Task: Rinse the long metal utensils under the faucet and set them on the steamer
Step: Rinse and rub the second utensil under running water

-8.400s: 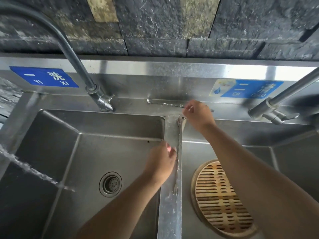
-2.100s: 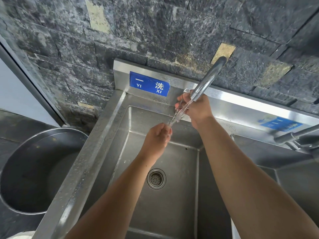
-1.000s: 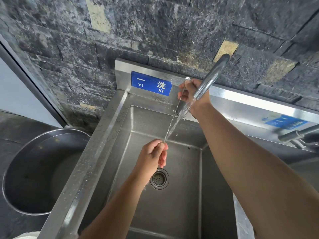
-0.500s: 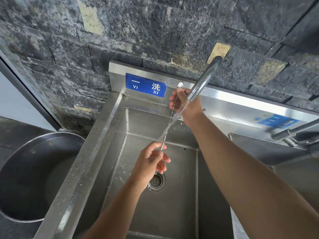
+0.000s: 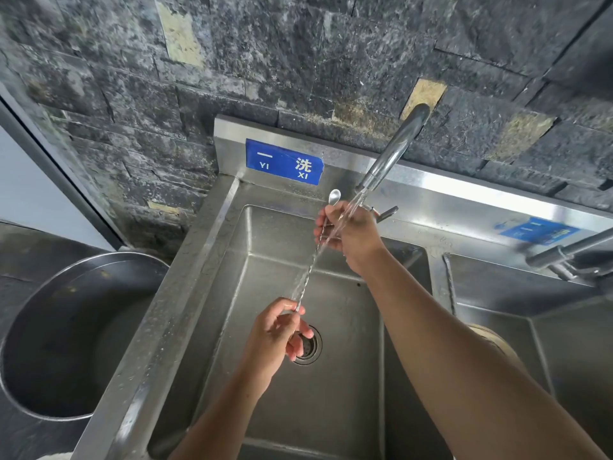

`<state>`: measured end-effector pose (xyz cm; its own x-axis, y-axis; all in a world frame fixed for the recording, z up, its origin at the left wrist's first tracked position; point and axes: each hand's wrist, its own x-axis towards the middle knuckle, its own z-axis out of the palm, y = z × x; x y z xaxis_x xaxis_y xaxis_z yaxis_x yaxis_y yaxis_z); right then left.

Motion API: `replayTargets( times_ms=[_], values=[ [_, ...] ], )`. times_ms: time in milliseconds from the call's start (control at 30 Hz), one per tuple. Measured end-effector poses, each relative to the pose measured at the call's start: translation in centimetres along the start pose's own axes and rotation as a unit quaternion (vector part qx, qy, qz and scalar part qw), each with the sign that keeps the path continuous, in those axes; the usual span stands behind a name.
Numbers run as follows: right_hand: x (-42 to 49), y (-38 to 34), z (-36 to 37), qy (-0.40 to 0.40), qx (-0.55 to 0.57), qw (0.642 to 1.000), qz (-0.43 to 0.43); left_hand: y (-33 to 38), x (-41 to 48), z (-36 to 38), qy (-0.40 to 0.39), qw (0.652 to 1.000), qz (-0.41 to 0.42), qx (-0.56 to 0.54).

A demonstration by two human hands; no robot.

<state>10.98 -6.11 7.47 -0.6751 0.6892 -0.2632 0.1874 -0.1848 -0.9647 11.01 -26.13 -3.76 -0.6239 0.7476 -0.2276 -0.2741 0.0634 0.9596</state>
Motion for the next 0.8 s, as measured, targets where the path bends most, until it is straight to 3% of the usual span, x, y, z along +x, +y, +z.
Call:
replayTargets(
  times_ms=[233, 500, 800],
  values=[
    [-1.6, 3.2, 0.9, 0.010, 0.026, 0.998, 0.057, -1.6, -2.4, -1.2, 0.002, 0.999, -0.034, 0.035],
    [-3.6, 6.0, 1.6, -0.026, 0.032, 0.997, 0.068, -2.6, -5.2, -2.2, -0.011, 0.996, -0.078, 0.046],
    [-4.6, 8.6, 1.2, -0.011, 0.035, 0.995, 0.092, -4.3, -6.8, -2.8, -0.025, 0.991, -0.120, 0.047]
  ],
)
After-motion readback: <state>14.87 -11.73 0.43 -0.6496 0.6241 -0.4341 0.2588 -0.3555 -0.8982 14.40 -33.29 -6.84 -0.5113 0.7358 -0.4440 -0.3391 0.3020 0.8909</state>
